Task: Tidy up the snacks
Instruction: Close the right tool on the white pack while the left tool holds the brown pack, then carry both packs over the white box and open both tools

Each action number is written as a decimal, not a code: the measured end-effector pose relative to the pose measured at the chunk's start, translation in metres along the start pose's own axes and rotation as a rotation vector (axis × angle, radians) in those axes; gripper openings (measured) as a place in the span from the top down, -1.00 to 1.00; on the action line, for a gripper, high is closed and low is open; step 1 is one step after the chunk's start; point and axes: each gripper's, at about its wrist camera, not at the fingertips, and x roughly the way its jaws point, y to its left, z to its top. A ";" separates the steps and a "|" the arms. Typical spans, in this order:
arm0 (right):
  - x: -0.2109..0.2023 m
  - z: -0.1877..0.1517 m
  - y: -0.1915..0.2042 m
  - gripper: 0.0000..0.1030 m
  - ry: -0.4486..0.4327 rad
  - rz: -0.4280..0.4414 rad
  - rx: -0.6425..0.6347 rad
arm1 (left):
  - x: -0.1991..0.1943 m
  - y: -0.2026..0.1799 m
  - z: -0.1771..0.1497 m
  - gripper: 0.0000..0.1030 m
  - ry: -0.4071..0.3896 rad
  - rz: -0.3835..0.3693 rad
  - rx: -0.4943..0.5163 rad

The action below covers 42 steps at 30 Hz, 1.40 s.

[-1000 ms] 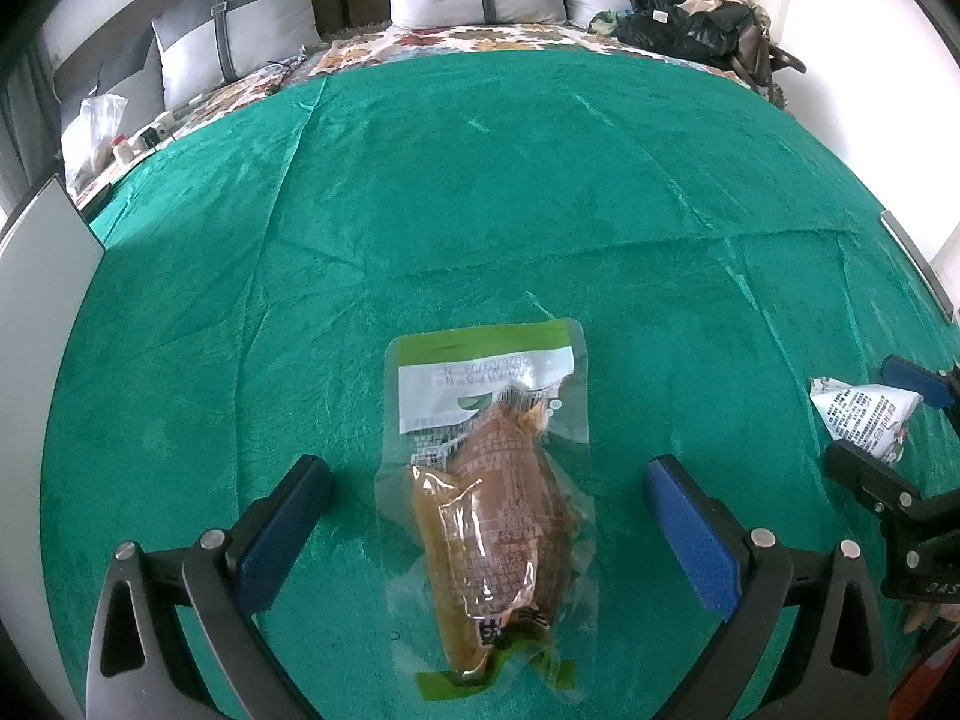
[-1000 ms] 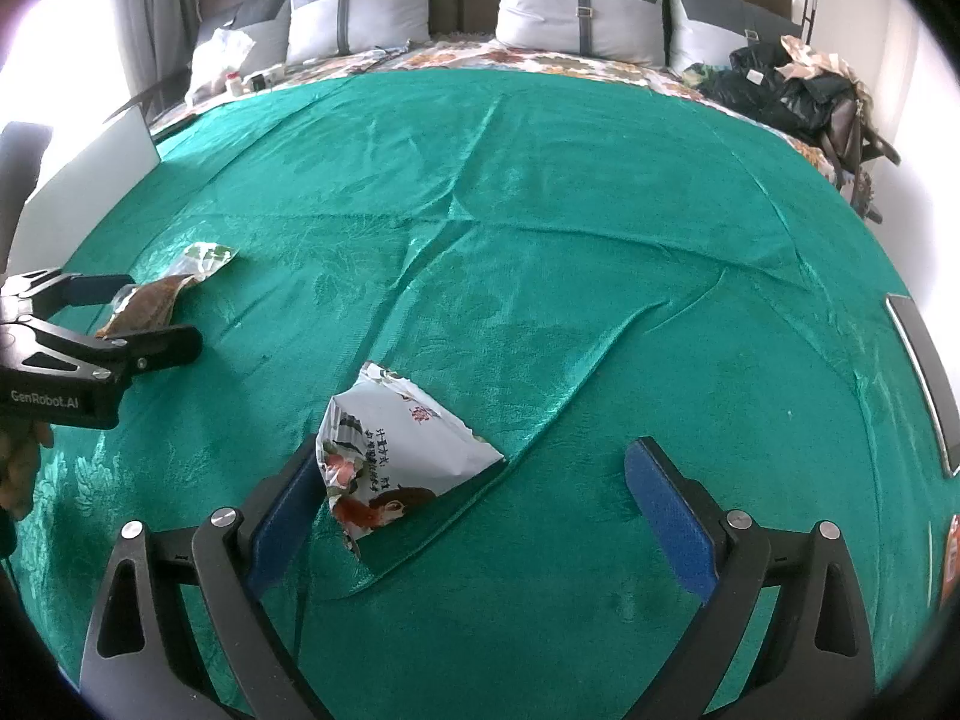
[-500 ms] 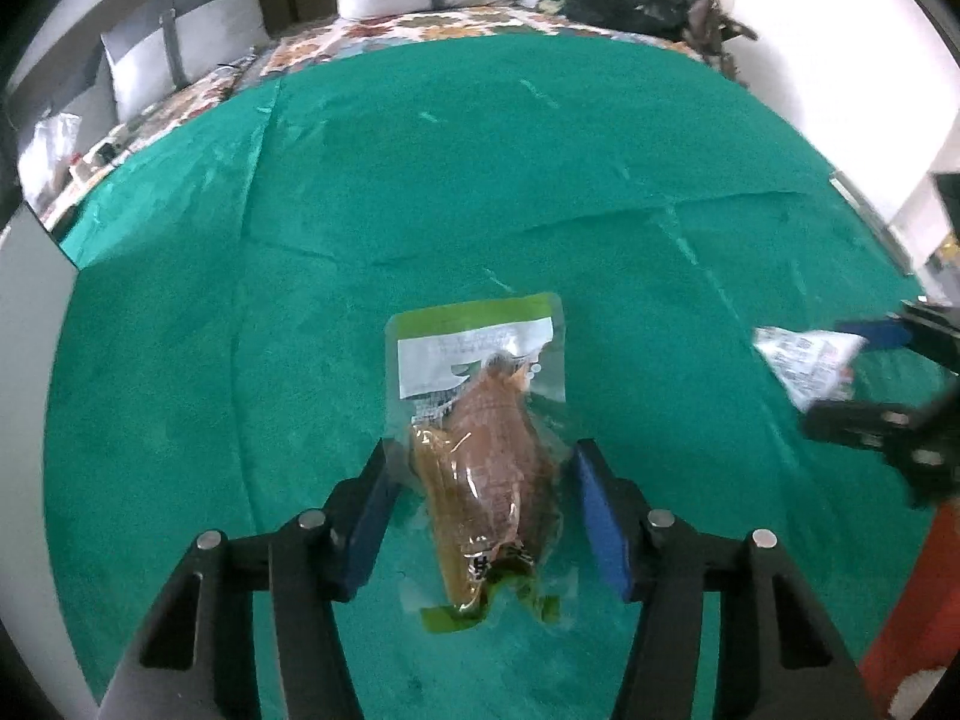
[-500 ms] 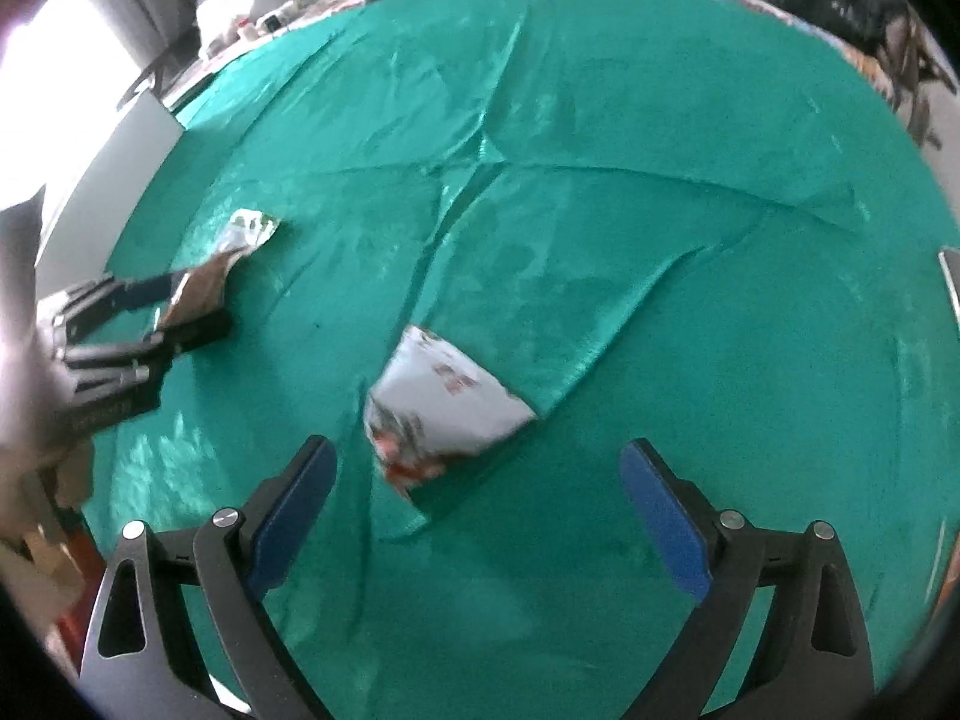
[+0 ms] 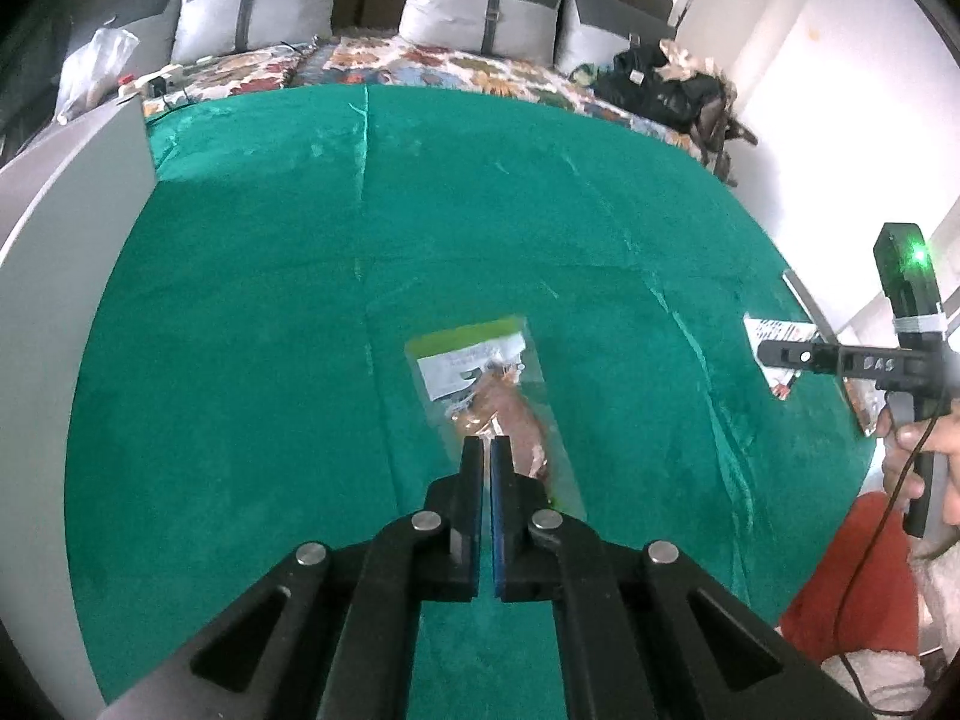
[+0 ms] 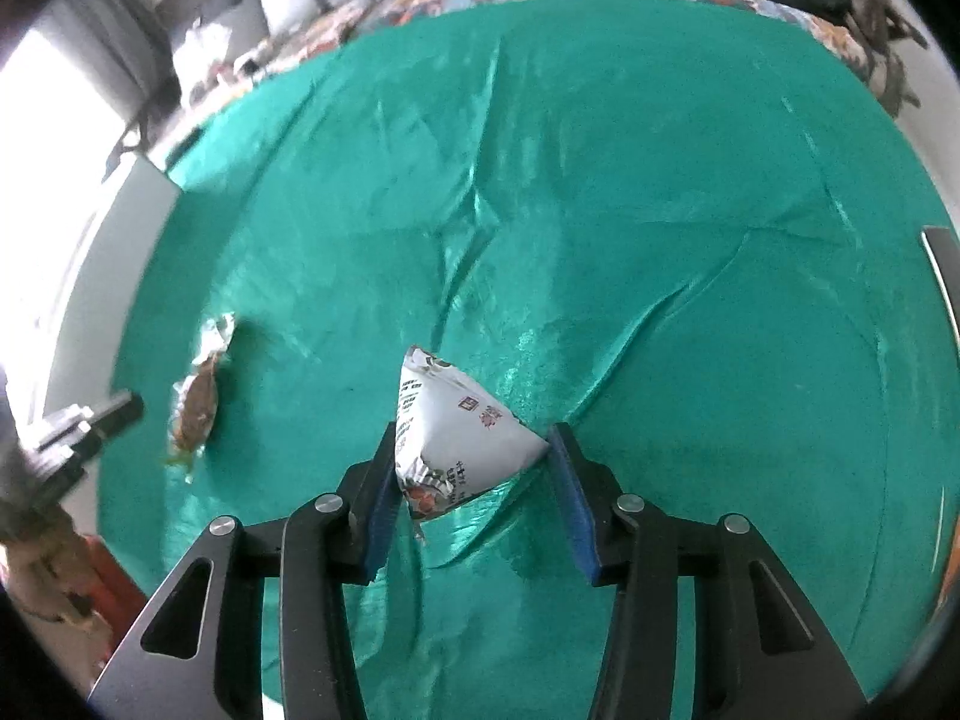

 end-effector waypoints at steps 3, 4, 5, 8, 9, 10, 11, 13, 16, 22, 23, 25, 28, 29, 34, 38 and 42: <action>-0.018 -0.001 0.008 0.06 -0.028 0.045 0.000 | -0.001 -0.002 -0.004 0.92 -0.017 0.009 -0.025; -0.023 -0.002 0.014 0.06 -0.038 0.055 -0.009 | 0.003 -0.003 -0.003 0.62 -0.005 0.023 -0.039; -0.027 -0.003 0.019 0.06 -0.048 0.067 -0.018 | 0.009 -0.005 -0.002 0.05 0.021 0.044 -0.054; -0.029 -0.005 0.031 0.06 -0.058 0.100 -0.029 | 0.033 -0.018 0.002 -0.42 0.053 0.092 -0.065; -0.028 -0.006 0.035 0.05 -0.058 0.112 -0.035 | 0.041 -0.022 0.002 -0.42 0.067 0.097 -0.064; -0.027 -0.007 0.038 0.05 -0.059 0.120 -0.041 | 0.056 -0.027 0.003 -0.41 0.099 0.115 -0.065; -0.027 -0.008 0.043 0.05 -0.061 0.128 -0.050 | 0.072 -0.033 0.002 -0.38 0.139 0.146 -0.056; -0.026 -0.011 0.052 0.05 -0.066 0.144 -0.068 | 0.079 -0.050 0.002 0.05 0.104 0.233 0.033; -0.029 -0.013 0.061 0.05 -0.073 0.161 -0.083 | 0.079 -0.055 0.003 0.38 0.091 0.182 0.046; -0.047 -0.008 0.084 0.05 -0.096 0.183 -0.136 | 0.026 -0.017 -0.003 0.41 0.007 0.030 -0.116; -0.051 -0.004 0.095 0.05 -0.101 0.194 -0.154 | 0.013 -0.011 -0.001 0.41 -0.010 0.008 -0.141; -0.057 0.005 0.124 0.05 -0.112 0.223 -0.203 | -0.035 0.009 0.005 0.41 -0.082 -0.051 -0.218; -0.063 0.021 0.193 0.05 -0.122 0.310 -0.303 | -0.110 0.049 0.006 0.41 -0.185 -0.029 -0.267; -0.064 0.024 0.212 0.05 -0.122 0.336 -0.329 | -0.131 0.064 0.005 0.41 -0.208 0.006 -0.278; -0.050 0.031 0.363 0.04 -0.069 0.530 -0.478 | -0.212 0.168 -0.018 0.36 -0.245 0.284 -0.371; -0.011 0.018 0.459 0.02 0.021 0.580 -0.542 | -0.240 0.233 -0.049 0.04 -0.189 0.522 -0.418; 0.027 0.003 0.501 -0.32 0.097 0.561 -0.525 | -0.251 0.250 -0.077 -0.50 -0.155 0.660 -0.421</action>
